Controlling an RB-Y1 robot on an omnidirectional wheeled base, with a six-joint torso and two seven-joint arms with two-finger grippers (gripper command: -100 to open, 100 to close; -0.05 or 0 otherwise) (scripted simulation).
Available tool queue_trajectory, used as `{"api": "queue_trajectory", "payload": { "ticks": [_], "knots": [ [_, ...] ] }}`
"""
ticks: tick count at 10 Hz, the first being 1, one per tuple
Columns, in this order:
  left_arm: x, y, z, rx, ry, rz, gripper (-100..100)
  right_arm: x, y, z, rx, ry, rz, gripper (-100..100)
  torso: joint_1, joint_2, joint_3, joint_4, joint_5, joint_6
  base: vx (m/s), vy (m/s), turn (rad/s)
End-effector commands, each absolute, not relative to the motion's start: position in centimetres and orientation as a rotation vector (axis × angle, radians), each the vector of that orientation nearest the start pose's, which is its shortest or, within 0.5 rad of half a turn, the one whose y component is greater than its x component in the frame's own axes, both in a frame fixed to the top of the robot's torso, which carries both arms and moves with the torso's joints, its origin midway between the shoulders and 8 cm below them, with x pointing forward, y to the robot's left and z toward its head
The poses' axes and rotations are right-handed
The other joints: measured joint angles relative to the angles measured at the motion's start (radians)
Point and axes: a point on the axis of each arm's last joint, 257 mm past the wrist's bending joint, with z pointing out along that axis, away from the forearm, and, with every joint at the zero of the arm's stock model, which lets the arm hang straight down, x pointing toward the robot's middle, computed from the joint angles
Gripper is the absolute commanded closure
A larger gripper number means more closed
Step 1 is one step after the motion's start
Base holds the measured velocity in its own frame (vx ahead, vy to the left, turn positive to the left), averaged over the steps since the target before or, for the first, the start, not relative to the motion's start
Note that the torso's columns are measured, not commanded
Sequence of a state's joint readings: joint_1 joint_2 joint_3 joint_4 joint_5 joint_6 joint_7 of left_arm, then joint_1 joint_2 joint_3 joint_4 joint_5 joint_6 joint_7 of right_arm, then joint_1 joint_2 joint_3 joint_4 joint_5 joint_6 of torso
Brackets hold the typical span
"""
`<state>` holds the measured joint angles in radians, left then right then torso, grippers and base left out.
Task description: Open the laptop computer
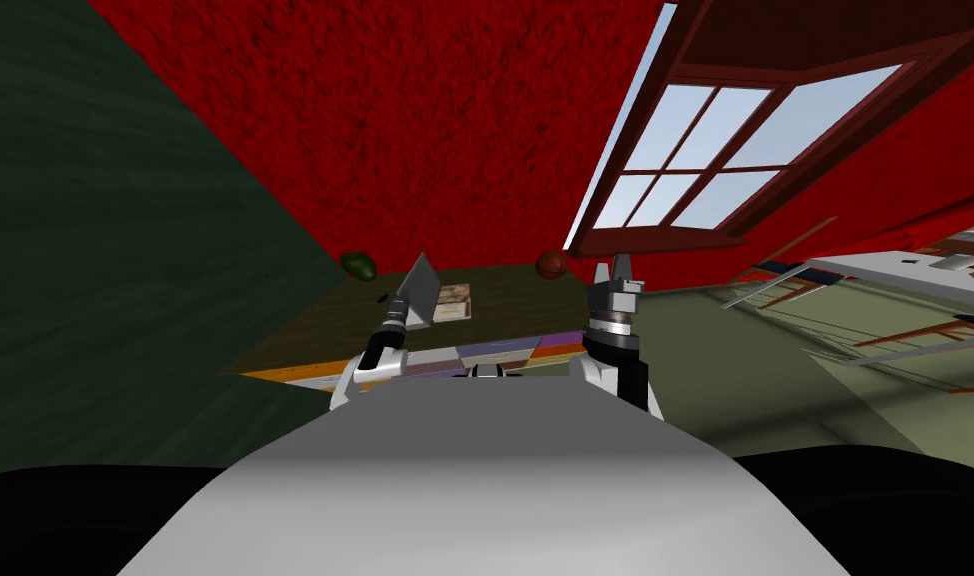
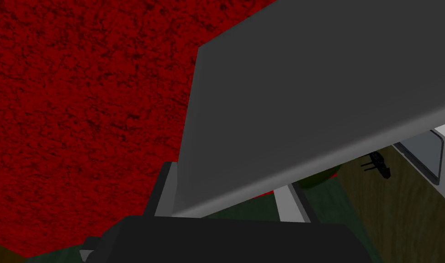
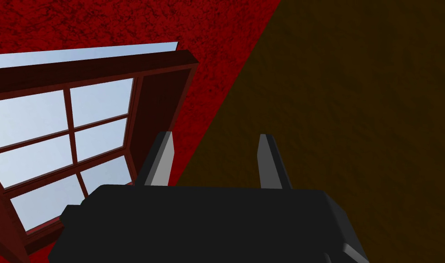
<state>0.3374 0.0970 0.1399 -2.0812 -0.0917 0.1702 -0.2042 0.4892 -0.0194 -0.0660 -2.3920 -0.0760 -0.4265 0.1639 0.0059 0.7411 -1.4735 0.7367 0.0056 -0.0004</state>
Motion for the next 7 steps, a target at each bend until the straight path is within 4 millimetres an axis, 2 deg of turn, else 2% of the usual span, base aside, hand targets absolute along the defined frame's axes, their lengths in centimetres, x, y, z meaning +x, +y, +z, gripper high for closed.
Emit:
{"api": "queue_trajectory", "payload": {
  "ticks": [1, 4, 5, 7],
  "knots": [
    [44.4, 35.1, -16.2, -1.075, 1.195, -0.798, 100, 32.8, -30.0, 6.5, 0.581, 0.588, 1.151, 0, -0.002, -0.003, -0.002, -0.001, -0.001, 0.000, -0.006, 0.117, 0.030],
    [44.8, 33.9, -16.3, -1.185, 1.137, -0.921, 100, 32.8, -30.0, 6.5, 0.581, 0.588, 1.151, 0, -0.003, -0.005, -0.004, 0.000, -0.004, 0.001, -0.019, 0.142, 0.027],
    [44.7, 34.2, -16.2, -1.159, 1.149, -0.894, 100, 32.8, -30.0, 6.5, 0.581, 0.588, 1.151, 0, -0.003, -0.004, -0.003, 0.001, -0.004, 0.000, -0.008, 0.072, -0.004],
    [45.4, 33.4, -17.8, -1.255, 1.105, -0.996, 100, 32.8, -30.0, 6.5, 0.581, 0.587, 1.151, 0, -0.010, -0.002, -0.002, 0.001, -0.006, 0.002, -0.009, 0.098, 0.047]
  ]
}}
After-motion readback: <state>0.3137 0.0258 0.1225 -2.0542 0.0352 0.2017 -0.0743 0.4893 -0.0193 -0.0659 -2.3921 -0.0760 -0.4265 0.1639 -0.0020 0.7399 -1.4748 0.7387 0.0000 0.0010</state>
